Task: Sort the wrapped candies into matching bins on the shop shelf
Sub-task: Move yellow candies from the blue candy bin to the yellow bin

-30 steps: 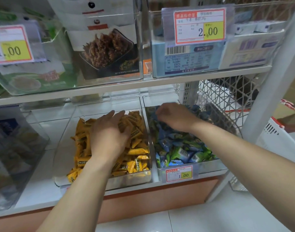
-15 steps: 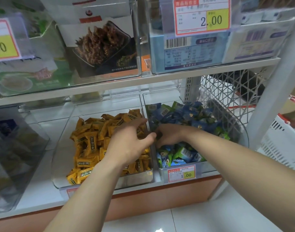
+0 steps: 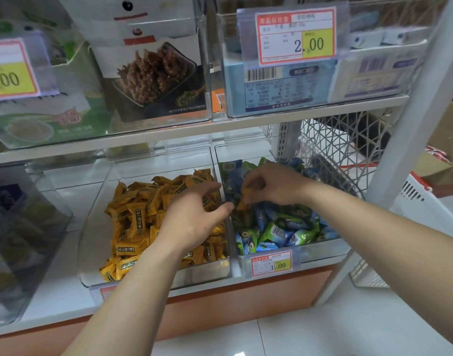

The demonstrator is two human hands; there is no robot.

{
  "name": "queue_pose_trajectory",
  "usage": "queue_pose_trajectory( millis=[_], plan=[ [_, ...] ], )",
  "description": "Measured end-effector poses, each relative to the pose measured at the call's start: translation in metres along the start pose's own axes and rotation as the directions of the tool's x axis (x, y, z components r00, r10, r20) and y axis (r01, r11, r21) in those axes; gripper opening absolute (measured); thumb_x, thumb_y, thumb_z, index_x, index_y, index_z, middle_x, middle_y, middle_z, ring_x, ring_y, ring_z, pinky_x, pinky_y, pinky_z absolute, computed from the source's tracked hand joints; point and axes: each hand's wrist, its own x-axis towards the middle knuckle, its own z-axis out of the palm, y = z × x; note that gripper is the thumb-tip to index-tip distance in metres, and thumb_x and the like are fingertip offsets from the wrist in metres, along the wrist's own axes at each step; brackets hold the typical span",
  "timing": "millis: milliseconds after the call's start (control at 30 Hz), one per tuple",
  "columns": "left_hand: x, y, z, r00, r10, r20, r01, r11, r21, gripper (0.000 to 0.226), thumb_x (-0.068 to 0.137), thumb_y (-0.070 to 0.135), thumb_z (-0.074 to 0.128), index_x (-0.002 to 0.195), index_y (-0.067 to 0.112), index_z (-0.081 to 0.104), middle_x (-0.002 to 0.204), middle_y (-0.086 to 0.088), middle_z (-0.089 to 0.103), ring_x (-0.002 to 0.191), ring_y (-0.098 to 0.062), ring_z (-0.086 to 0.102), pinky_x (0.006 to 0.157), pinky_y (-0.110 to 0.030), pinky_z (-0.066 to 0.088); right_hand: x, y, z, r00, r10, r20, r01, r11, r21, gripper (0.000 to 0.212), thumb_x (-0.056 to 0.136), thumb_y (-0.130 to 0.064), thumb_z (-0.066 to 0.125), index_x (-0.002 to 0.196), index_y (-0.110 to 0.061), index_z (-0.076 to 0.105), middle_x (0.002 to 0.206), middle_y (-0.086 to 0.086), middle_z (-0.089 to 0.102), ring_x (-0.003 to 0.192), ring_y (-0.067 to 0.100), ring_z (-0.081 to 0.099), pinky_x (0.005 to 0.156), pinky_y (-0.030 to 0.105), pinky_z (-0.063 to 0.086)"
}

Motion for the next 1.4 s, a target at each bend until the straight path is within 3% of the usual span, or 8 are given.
queue_pose_trajectory(
  millis=[300,400,533,833,967,1133,1267,1400],
  plan=[
    [-0.004,0.046,0.002,0.961,0.203,-0.187,-0.219,0.973,-0.067,0.029,0.088,0.041,0.069,0.115,0.030,0.067,0.101,0.021,0.067,0.091,0.006,0.060,0.076,-0.007,0.044,-0.050,-0.033,-0.005,0.958,0.101,-0.267,0.109,0.736,0.669,0.006,0.088,-0.015,0.076,0.090,-0.016,0.070,0.086,0.006,0.077,0.083,0.020,0.075,0.075,0.028,0.060],
    [-0.004,0.035,-0.007,0.966,0.092,-0.243,-0.097,0.995,-0.010,0.025,0.087,0.036,0.070,0.112,0.032,0.069,0.098,0.017,0.070,0.087,0.002,0.062,0.074,-0.011,0.046,-0.070,-0.021,-0.019,0.926,0.101,-0.363,0.048,0.924,0.380,0.012,0.088,-0.036,0.074,0.096,-0.028,0.073,0.091,-0.010,0.075,0.087,0.002,0.070,0.076,0.013,0.051],
    [-0.007,0.011,-0.022,0.972,-0.158,-0.172,0.193,0.959,0.208,0.038,0.090,0.041,0.064,0.126,0.031,0.060,0.105,-0.004,0.071,0.089,-0.027,0.066,0.072,-0.035,0.055,-0.096,0.020,-0.036,0.813,0.254,-0.525,-0.211,0.967,0.141,0.033,0.086,-0.036,0.074,0.117,-0.025,0.068,0.106,-0.009,0.069,0.096,0.012,0.066,0.078,0.024,0.045],
    [-0.008,0.091,0.020,0.992,0.095,-0.079,-0.088,0.992,0.090,0.040,0.088,0.041,0.063,0.124,0.025,0.063,0.115,0.006,0.068,0.103,-0.011,0.061,0.085,-0.020,0.041,-0.076,0.055,-0.023,0.895,0.269,-0.357,-0.271,0.962,0.046,0.052,0.089,-0.039,0.071,0.133,-0.016,0.055,0.105,-0.001,0.061,0.105,0.025,0.057,0.073,0.006,0.041],
    [0.040,0.107,0.064,0.979,-0.186,0.087,0.189,0.982,-0.030,0.016,0.089,0.037,0.066,0.089,0.029,0.052,0.098,0.006,0.063,0.087,-0.016,0.059,0.064,-0.015,0.042,-0.032,0.067,-0.024,0.877,0.347,-0.332,-0.369,0.929,-0.004,0.068,0.092,-0.044,0.063,0.146,-0.009,0.041,0.147,0.014,0.043,0.133,0.032,0.045,0.107,0.038,0.042],
    [0.090,0.077,0.111,0.840,-0.541,0.037,0.542,0.840,-0.020,0.088,0.091,0.054,0.060,0.152,0.005,0.019,0.154,-0.022,0.030,0.139,-0.039,0.035,0.108,-0.046,0.036,0.017,0.078,-0.038,0.898,0.391,-0.200,-0.396,0.918,0.018,0.085,0.093,-0.060,0.054,0.158,-0.016,0.021,0.161,0.015,0.025,0.143,0.037,0.033,0.115,0.049,0.035],
    [0.107,0.049,0.134,0.737,-0.654,0.170,0.673,0.688,-0.272,0.110,0.082,0.069,0.061,0.157,0.008,0.009,0.159,-0.017,0.027,0.142,-0.037,0.033,0.114,-0.043,0.034,0.040,0.089,-0.031,0.889,0.456,0.041,-0.457,0.889,0.016,0.099,0.087,-0.081,0.041,0.160,-0.020,0.013,0.167,0.006,0.016,0.150,0.030,0.024,0.118,0.040,0.024],
    [0.110,0.039,0.147,0.714,-0.677,0.180,0.700,0.679,-0.220,0.104,0.079,0.077,0.053,0.155,0.015,0.021,0.153,-0.015,0.037,0.137,-0.036,0.038,0.107,-0.043,0.036,0.048,0.108,-0.015,0.859,0.512,0.010,-0.508,0.850,0.136,0.108,0.076,-0.089,0.044,0.159,-0.023,0.020,0.165,0.009,0.023,0.148,0.031,0.030,0.115,0.042,0.028]
  ],
)
